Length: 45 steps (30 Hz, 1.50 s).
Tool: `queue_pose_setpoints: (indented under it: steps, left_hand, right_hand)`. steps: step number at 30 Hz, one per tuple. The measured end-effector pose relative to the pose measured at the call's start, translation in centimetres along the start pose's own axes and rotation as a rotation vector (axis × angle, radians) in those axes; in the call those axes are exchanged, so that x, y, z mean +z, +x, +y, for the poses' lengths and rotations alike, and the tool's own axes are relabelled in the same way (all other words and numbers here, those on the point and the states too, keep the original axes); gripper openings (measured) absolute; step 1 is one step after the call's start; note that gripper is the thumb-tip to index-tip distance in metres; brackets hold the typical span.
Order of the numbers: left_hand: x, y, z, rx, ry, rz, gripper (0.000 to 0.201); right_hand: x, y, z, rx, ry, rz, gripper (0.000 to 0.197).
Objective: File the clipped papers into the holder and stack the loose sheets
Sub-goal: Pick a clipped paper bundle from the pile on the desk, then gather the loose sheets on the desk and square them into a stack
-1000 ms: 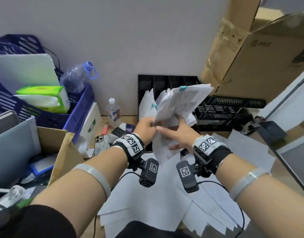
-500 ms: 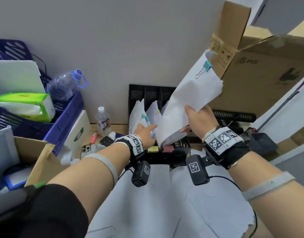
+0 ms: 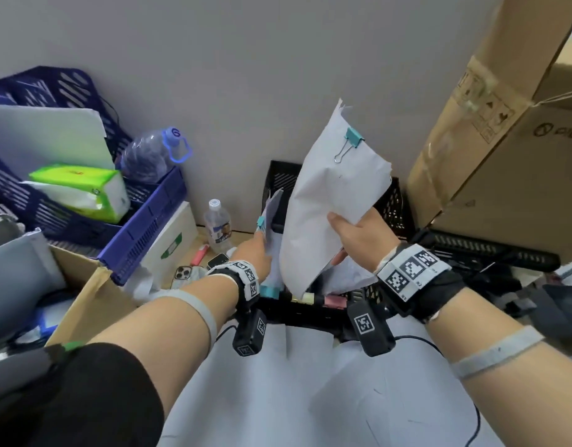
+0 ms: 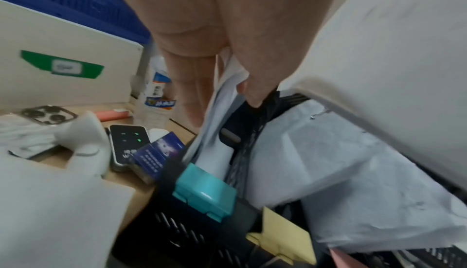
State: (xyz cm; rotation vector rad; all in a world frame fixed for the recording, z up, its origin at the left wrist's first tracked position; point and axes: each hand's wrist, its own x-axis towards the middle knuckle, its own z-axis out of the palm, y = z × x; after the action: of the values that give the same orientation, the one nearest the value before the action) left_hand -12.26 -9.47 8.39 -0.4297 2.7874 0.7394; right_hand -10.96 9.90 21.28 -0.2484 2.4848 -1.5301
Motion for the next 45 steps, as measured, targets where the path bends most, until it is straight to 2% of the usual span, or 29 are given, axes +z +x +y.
queue_pose_setpoints:
  steps: [2,4,8,11,13,16,17,19,20,23,25,29,30,32,34,35,36,38,40,42,45]
  left_hand:
    - [-1.0,-0.1,-0.8,0.012,0.021,0.025,0.031]
    - [-1.7,-0.4,-0.9,0.05,0.01,0.061,0.035]
    - [-2.3,-0.5,-0.6,0.074,-0.067,0.143,0.039]
    - [-2.8,-0.7,-0.2,0.081,-0.102,0.17,0.042]
    - [-3.0,-0.6,-0.1,0.09,-0.105,0.183,0.043]
    - [-3.0,-0.5,-0.3,0.108,-0.103,0.194,0.045]
    - [-3.0,-0.5,-0.4,0.108,-0.107,0.194,0.046]
    - [-2.8,-0.5,-0.7,0.111,-0.124,0.193,0.048]
    - [-2.7,-0.6,-0.8,0.121,-0.13,0.192,0.048]
    - [-2.2,-1.1,-1.0,0.157,-0.156,0.209,0.05]
    - [-1.8,-1.5,-1.4,0.172,-0.201,0.243,0.05]
    - [-0.5,-2.7,-3.7,0.206,-0.406,0.221,0.06]
    - [0.1,-3.1,-4.7,0.18,-0.446,0.205,0.058]
    - [1.7,-3.6,-7.4,0.096,-0.484,0.15,0.038]
    - [3.7,-4.6,-10.6,0.0,-0.428,0.078,0.018]
    - [4.7,-5.0,-12.4,-0.055,-0.358,0.033,0.018]
    - [5.6,-5.7,-14.1,-0.129,-0.267,-0.028,0.024]
    - [7.5,-6.9,-17.2,-0.298,-0.124,-0.146,0.048]
    - [8.9,-8.2,-19.4,-0.429,-0.124,-0.215,0.065]
    - [10.1,-9.3,-21.0,-0.473,-0.173,-0.252,0.071]
    - [11.1,-10.5,-22.4,-0.449,-0.193,-0.223,0.067]
  right_hand:
    - [1.0,1.4,0.5,0.017,-0.041,-0.054,0.035]
    - [2.0,2.6,0.9,0.024,-0.103,-0.093,0.033]
    - [4.7,5.2,2.0,0.066,-0.137,-0.072,0.028]
    - [7.3,6.9,4.5,0.15,-0.168,-0.08,0.035]
    - [8.9,7.2,5.5,0.21,-0.13,-0.094,0.021]
    - [10.7,7.2,6.9,0.324,-0.169,-0.14,0.026]
    - [11.1,7.1,6.9,0.344,-0.152,-0.146,0.021]
    - [11.9,7.2,7.1,0.308,-0.064,-0.067,0.016]
    - [12.3,7.5,7.5,0.287,-0.078,-0.037,0.02]
    - [12.9,6.5,6.9,0.284,-0.209,-0.204,0.034]
    - [12.8,5.6,6.7,0.286,-0.168,-0.293,0.036]
    - [12.6,3.8,8.4,0.308,-0.163,-0.33,0.009]
    - [12.6,3.1,9.5,0.327,-0.141,-0.349,0.01]
    - [12.7,1.4,12.0,0.378,-0.141,-0.396,0.011]
    - [13.0,-0.5,15.0,0.393,-0.291,-0.473,0.012]
    - [13.2,-1.5,16.5,0.397,-0.401,-0.511,0.018]
    - [13.5,-2.4,18.0,0.413,-0.514,-0.534,0.029]
    - [14.3,-4.3,20.5,0.458,-0.633,-0.55,0.053]
    - [15.3,-5.7,22.3,0.483,-0.656,-0.549,0.067]
    - [16.4,-6.6,23.5,0.485,-0.662,-0.518,0.066]
    - [17.7,-7.5,24.8,0.486,-0.649,-0.454,0.043]
